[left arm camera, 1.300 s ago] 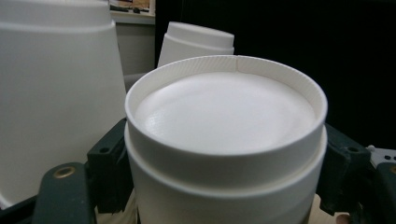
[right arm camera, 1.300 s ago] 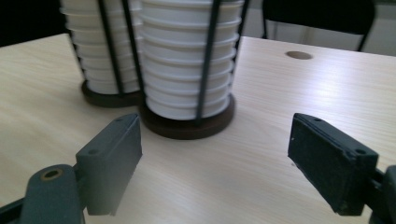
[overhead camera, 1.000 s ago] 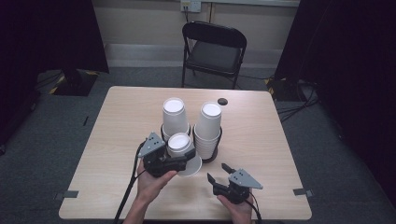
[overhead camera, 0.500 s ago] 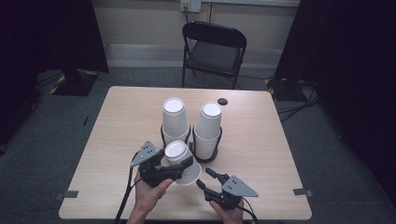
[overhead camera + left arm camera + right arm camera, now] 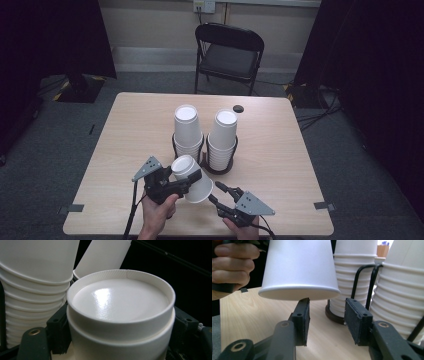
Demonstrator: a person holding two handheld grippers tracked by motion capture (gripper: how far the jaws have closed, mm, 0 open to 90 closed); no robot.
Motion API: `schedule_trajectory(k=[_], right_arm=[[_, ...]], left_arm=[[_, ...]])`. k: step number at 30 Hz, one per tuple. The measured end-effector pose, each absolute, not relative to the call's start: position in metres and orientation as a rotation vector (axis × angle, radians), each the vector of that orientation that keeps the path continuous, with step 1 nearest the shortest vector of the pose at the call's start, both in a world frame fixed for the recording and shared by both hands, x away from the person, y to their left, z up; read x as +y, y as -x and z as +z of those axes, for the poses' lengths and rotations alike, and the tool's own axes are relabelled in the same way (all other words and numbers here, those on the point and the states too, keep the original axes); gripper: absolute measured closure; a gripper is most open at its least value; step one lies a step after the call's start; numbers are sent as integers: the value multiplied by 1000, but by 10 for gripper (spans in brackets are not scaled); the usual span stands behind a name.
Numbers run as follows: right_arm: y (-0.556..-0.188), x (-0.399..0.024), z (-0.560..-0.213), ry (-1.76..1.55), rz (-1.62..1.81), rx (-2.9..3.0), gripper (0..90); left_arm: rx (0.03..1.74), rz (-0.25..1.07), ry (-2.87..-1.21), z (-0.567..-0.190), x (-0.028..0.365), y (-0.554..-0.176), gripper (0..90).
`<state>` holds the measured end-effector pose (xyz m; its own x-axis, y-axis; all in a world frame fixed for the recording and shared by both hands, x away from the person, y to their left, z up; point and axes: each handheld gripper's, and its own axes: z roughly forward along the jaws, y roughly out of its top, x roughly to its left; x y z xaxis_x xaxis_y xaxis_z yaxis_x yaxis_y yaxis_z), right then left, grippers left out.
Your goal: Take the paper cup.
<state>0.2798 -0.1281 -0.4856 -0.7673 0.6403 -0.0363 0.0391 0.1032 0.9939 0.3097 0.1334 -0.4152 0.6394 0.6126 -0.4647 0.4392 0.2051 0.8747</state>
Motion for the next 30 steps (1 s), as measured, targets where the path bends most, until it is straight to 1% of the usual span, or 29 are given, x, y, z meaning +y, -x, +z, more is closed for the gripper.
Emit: schedule_trajectory(k=[3, 7, 12, 20, 23, 25, 26, 30], right_arm=[[-277, -126, -485, -607, 1724, 1868, 566], [-277, -122, -485, -545, 1708, 1805, 555], [-285, -115, -488, -515, 1726, 1787, 573], [-297, -106, -482, -495, 1709, 1770, 613], [-298, -104, -482, -494, 1711, 1755, 653], [-299, -104, -483, -508, 1699, 1754, 729], [-299, -104, -484, -512, 1698, 1747, 748], [-298, -106, -485, -517, 1710, 1741, 788]], left_arm=[[960, 126, -1409, -416, 134, -309, 214], [967, 116, -1412, -416, 132, -309, 215], [959, 95, -1413, -416, 130, -308, 214], [945, 56, -1422, -415, 123, -307, 214], [938, 55, -1432, -416, 119, -306, 209], [937, 52, -1432, -416, 120, -307, 206], [934, 50, -1436, -416, 120, -308, 205], [934, 68, -1458, -418, 118, -308, 177]])
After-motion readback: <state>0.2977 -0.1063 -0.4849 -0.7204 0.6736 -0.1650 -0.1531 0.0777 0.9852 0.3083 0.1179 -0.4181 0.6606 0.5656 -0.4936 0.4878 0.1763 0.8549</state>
